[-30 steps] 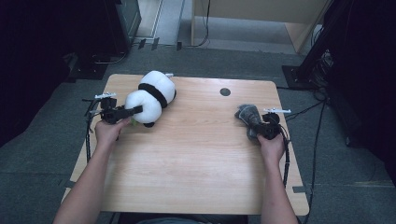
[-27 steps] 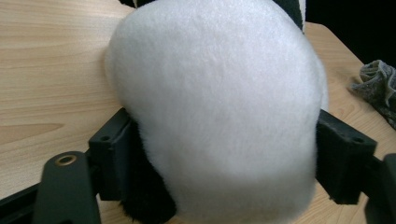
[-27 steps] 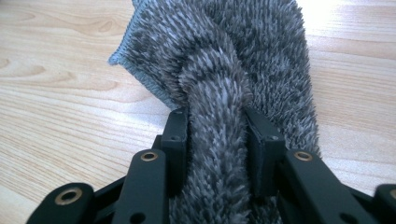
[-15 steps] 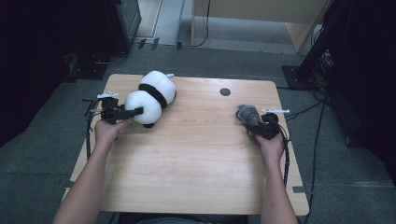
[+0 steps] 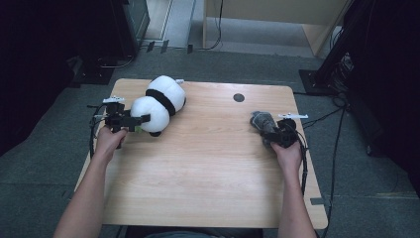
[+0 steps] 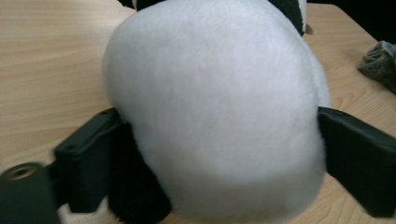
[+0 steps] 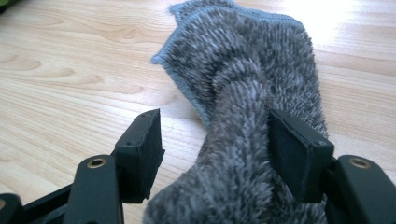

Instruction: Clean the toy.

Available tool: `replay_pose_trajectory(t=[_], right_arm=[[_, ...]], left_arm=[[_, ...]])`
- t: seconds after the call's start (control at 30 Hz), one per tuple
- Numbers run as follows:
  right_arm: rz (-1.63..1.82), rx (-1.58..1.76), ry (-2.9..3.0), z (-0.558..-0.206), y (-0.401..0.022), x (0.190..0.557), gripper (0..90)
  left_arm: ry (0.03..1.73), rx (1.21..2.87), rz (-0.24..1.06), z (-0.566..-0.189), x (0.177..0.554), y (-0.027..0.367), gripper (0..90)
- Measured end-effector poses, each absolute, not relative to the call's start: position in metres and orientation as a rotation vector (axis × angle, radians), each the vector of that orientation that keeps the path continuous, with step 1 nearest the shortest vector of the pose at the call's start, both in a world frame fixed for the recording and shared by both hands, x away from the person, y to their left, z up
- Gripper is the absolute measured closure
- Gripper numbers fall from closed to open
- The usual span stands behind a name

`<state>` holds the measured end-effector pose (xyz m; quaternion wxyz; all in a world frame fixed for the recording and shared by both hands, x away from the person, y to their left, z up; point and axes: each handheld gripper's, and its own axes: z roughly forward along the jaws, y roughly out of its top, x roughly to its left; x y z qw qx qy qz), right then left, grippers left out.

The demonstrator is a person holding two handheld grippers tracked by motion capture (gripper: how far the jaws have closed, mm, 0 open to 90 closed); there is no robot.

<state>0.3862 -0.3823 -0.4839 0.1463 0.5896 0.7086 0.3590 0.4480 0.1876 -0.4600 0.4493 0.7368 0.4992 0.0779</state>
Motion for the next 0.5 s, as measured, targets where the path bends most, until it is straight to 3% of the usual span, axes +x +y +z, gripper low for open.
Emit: replay_pose_trajectory(t=[0.5], right_arm=[[1.039,1.664,2.055,-0.466,-0.375,0.366,35.7]], left_arm=[[1.163,1.848,0.238,-0.436,0.431,0.184,0.0]])
